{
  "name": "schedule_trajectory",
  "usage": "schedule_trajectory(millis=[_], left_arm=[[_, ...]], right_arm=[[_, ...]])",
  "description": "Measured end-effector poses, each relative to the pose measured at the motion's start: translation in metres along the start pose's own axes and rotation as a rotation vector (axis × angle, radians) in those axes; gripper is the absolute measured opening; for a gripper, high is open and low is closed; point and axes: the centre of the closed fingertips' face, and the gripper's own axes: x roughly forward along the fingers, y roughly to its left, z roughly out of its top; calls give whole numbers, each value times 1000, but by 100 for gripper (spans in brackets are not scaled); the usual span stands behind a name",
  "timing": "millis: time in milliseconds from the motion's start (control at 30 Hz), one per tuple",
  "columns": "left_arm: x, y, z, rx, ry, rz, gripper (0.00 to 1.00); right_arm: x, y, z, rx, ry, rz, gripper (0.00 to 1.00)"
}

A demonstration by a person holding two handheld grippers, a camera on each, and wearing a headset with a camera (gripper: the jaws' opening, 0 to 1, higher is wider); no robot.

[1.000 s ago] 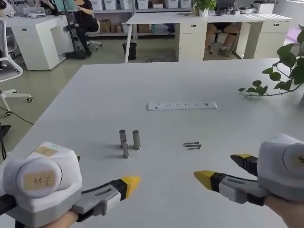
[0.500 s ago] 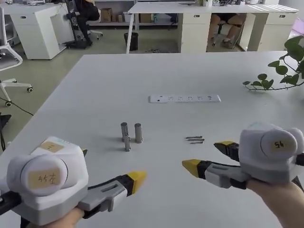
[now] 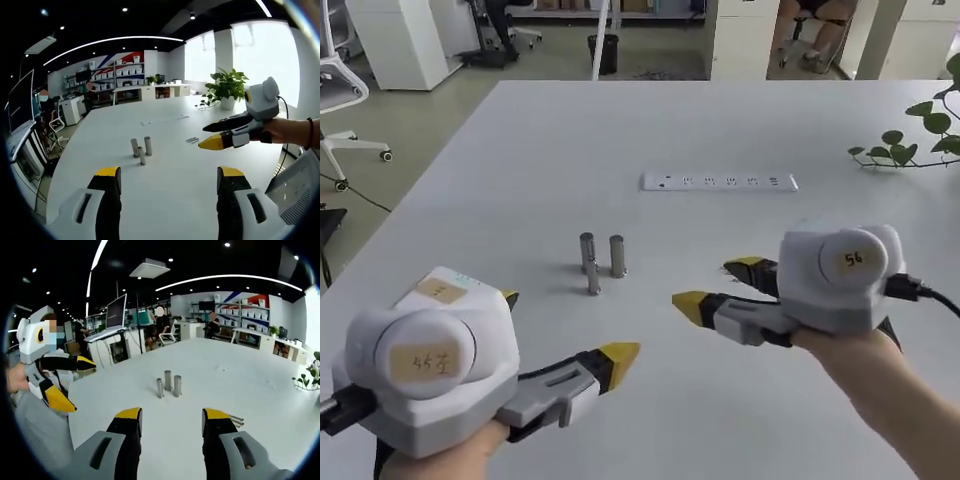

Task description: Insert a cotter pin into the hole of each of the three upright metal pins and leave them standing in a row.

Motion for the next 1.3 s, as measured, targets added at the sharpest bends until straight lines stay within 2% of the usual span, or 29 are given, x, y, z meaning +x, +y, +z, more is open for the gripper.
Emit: schedule_trajectory(millis=[400,533,767,900,1067,1300], left_arm=[[7,3,-5,4,-1,-16,75],[10,4,-6,5,1,-19,75],[11,4,-1,9,-11,-23,73],[12,4,0,15,-14,-24,72],[16,8,1,6,-17,-21,71],[20,18,-2,-14,-17,-4,69]], right_arm=[[48,19,14,-71,-43,87,34],[61,21,17,-55,-58,110,32],[86,24,14,7,-70,148,28],[101,28,11,5,-78,168,25],[117,28,8,19,-88,177,22],[139,32,-3,14,-65,178,19]])
